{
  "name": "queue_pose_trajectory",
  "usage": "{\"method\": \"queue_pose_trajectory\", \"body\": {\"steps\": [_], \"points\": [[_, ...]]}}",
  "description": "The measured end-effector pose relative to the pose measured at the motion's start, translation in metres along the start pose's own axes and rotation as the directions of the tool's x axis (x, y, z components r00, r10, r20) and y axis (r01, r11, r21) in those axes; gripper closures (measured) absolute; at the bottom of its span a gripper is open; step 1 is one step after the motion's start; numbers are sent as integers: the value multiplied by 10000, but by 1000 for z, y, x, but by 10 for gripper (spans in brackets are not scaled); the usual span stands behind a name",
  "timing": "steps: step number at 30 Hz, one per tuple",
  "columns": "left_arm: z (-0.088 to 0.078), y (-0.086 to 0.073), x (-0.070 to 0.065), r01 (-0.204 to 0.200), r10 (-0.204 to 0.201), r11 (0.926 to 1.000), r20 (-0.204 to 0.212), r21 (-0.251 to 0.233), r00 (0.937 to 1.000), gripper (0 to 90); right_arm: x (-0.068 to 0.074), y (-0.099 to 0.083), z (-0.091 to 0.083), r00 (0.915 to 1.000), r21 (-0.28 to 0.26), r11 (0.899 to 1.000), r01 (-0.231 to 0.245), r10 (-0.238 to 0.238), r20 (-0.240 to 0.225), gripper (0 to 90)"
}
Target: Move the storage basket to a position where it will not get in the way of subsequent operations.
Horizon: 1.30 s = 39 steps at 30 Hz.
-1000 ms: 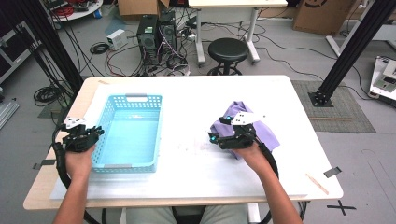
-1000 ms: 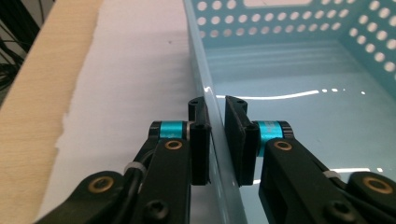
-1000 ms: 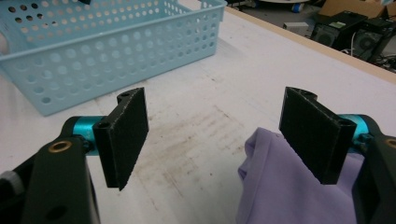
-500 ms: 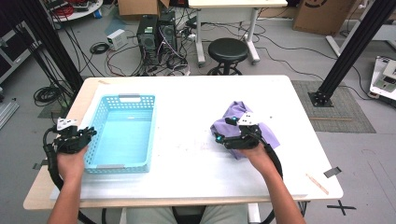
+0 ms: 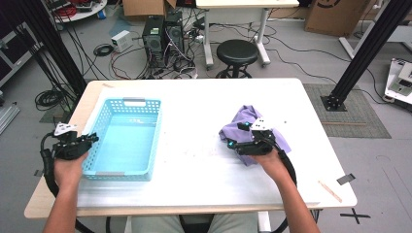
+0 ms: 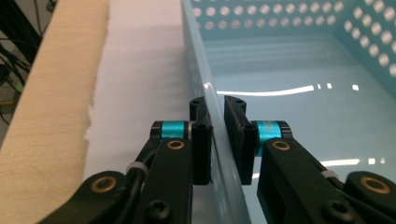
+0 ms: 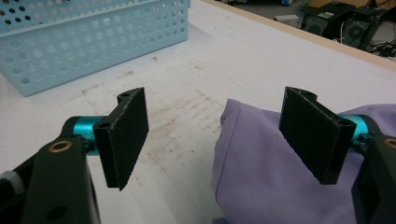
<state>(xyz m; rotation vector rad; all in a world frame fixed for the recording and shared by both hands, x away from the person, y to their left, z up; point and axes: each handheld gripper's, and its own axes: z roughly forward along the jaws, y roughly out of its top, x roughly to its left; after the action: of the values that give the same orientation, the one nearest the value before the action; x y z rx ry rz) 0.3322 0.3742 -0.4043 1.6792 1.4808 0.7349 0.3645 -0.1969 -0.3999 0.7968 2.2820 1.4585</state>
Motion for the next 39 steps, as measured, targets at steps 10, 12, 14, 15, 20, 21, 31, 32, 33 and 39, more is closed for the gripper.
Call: {"method": "queue_pose_trajectory", "body": {"steps": [10,12,14,15,20,21,31,32,33,39], "points": [[3,8,19,-136,133,9998,-212,-130,9997,817,-2,-2,-4,9998,17,10000,-75,74,184,246],[3,9,25,15,-21,9997,-258,-236,9997,817,-3,-2,-4,9997,46,9999,-102,101,200,246],[3,9,32,115,-121,9997,-264,-228,9996,817,-3,-2,-5,9997,73,9999,-96,95,213,246],[3,10,34,131,-136,9997,-274,-201,9995,817,-3,-2,-5,9997,91,9999,-87,85,217,246],[4,11,42,137,-143,9998,-403,-155,9991,817,-3,-2,-6,9996,108,9999,-93,90,274,246],[4,11,43,166,-173,9997,-452,-157,9988,817,-3,-2,-6,9995,132,9999,-103,99,289,246],[4,2,60,592,-591,9982,-638,0,9962,705,-8,-5,-8,9987,148,9994,-328,322,390,246],[2,1,61,724,-725,9974,-583,-35,9957,666,-8,-6,-8,9987,170,9993,-336,329,380,246],[0,-1,63,828,-826,9966,-497,11,9953,637,-7,-6,-8,9987,172,9993,-331,324,381,246],[-12,-10,62,643,-650,9976,294,258,9975,713,-4,-6,-7,9990,103,9997,-229,225,384,247]]}}
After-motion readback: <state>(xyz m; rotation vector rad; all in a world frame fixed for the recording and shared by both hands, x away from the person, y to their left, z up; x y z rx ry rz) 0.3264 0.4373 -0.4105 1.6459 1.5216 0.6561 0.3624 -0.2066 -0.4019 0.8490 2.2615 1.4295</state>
